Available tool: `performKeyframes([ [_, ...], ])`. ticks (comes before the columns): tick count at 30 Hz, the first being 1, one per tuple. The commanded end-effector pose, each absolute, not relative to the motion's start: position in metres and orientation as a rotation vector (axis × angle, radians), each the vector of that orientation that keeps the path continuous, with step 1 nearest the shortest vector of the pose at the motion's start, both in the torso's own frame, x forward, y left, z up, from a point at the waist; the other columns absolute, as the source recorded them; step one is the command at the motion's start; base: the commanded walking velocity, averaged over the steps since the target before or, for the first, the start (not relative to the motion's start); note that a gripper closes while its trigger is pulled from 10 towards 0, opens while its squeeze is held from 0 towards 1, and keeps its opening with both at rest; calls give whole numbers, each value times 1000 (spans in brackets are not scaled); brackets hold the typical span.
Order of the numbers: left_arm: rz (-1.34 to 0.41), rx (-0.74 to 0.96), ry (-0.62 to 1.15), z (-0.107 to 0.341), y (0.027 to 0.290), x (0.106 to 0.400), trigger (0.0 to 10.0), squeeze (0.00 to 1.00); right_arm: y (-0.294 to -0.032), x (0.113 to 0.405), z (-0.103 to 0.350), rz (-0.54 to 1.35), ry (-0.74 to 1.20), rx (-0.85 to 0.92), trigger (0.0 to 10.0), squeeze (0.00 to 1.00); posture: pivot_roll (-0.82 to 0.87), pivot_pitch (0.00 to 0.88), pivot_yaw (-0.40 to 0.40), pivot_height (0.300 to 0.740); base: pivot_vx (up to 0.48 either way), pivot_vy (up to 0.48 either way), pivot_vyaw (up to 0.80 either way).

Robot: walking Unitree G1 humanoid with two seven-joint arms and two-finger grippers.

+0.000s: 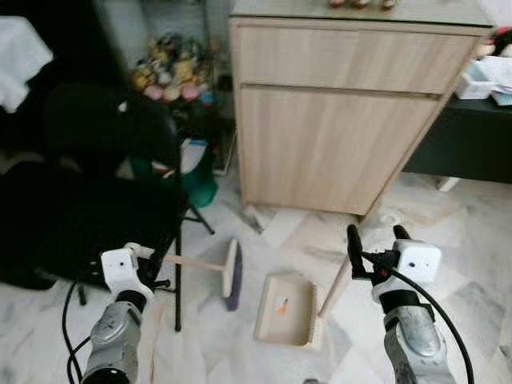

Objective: Sweep floor

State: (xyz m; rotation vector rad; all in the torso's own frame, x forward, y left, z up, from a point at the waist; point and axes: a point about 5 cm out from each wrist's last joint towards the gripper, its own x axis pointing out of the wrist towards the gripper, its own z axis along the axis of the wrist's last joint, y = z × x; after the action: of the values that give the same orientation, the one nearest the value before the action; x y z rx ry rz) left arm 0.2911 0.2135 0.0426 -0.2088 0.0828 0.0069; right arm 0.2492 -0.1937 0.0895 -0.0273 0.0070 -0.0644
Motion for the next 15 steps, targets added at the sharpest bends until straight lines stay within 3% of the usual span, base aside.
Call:
performKeyframes([
  [1, -2, -206, 150, 28, 210, 281, 10000, 0, -195, 247, 87, -71, 20, -20, 10000, 0, -206, 187, 7, 740, 244, 0, 0],
  [15, 1, -203, 150, 29, 210, 282, 10000, 0, -195, 246, 82, -65, 37, -13, 10000, 0, -205, 195, 5, 740, 0, 0, 0],
])
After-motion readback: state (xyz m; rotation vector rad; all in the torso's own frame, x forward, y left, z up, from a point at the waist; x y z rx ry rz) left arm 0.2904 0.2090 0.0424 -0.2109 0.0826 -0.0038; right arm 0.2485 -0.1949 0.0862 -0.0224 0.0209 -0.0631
